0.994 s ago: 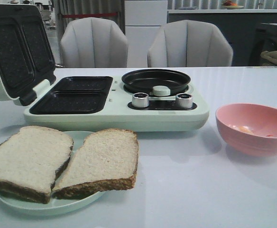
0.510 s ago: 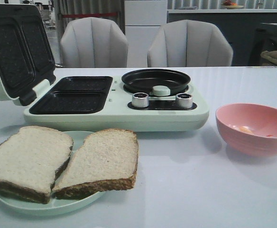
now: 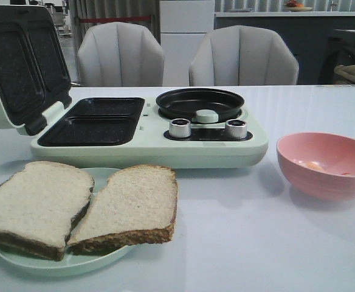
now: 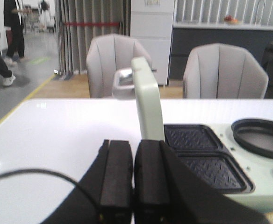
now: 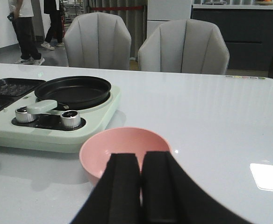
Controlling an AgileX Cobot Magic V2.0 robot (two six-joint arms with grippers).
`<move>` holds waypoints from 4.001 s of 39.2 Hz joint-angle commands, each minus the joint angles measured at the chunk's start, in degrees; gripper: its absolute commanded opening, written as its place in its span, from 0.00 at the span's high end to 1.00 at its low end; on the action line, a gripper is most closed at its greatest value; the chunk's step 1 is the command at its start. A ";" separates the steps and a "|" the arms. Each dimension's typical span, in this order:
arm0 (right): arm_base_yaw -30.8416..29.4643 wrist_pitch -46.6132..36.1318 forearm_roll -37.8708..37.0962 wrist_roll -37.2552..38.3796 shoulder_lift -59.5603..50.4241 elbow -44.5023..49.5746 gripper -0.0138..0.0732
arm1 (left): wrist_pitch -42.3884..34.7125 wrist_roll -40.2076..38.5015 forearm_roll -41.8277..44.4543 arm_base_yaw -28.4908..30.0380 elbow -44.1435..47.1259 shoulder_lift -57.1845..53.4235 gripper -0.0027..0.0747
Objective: Make breakfast with bread and shrimp
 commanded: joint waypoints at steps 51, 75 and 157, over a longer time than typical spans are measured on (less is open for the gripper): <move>-0.40 -4.36 -0.36 -0.43 -1.23 -0.93 0.64 | 4.90 1.33 3.50 -1.76 -4.53 3.26 0.16; -0.40 -4.36 -0.36 -0.43 -1.23 -0.93 0.64 | 19.03 2.74 39.42 -33.16 -4.53 22.54 0.16; -0.40 -4.36 -0.36 -0.43 -1.23 -0.93 0.64 | 24.30 2.31 76.54 -36.65 -14.33 63.75 0.82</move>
